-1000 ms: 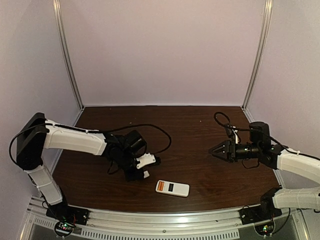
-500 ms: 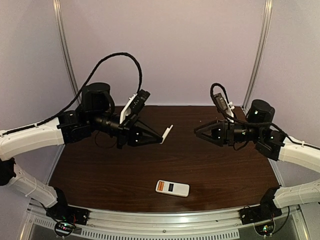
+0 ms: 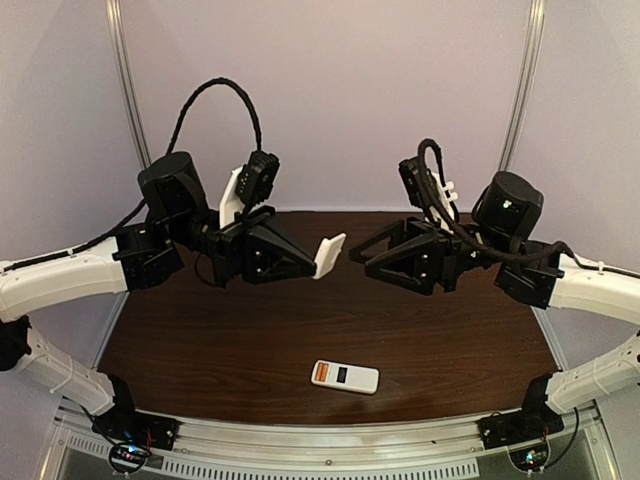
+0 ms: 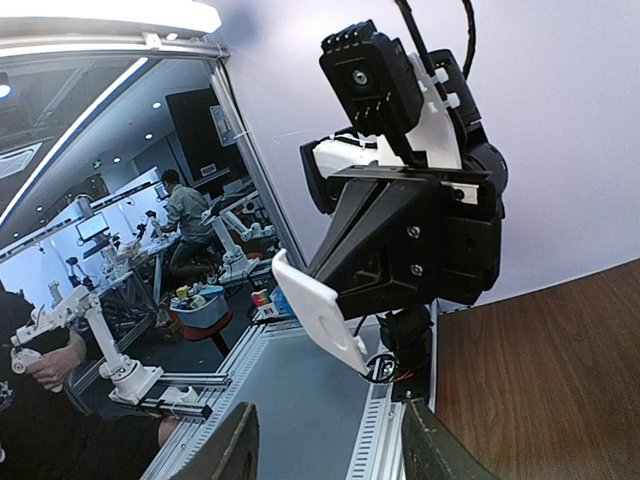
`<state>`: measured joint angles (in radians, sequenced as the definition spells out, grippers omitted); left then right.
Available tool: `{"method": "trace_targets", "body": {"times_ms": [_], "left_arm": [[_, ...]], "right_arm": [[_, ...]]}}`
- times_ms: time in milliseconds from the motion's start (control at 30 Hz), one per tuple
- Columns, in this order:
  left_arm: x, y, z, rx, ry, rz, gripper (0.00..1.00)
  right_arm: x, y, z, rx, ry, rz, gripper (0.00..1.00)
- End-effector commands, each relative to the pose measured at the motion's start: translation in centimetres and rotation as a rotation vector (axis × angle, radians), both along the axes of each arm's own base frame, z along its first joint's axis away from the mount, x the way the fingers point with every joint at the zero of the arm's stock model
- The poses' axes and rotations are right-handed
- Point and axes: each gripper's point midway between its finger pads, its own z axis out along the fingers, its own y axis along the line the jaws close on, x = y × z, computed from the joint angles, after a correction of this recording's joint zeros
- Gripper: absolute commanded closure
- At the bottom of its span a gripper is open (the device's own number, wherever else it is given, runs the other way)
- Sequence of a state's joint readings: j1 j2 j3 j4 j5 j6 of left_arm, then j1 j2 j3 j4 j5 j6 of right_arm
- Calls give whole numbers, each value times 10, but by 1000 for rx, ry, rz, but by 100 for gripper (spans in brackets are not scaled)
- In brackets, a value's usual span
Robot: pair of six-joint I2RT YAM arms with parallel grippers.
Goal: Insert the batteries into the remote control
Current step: Pass from the left arm to the right
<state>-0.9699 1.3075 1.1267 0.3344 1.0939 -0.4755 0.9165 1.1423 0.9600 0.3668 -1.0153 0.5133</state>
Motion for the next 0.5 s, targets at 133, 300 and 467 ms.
{"method": "trace_targets", "body": {"times_ms": [133, 300, 467], "left_arm": [[-9, -2, -1, -14, 3, -63, 100], [-9, -4, -3, -8, 33, -82, 100], [-11, -2, -4, -16, 58, -102, 100]], "right_arm": [[-16, 21, 16, 30, -61, 68, 53], [-29, 33, 19, 31, -82, 121, 62], [-34, 36, 22, 33, -104, 126, 80]]}}
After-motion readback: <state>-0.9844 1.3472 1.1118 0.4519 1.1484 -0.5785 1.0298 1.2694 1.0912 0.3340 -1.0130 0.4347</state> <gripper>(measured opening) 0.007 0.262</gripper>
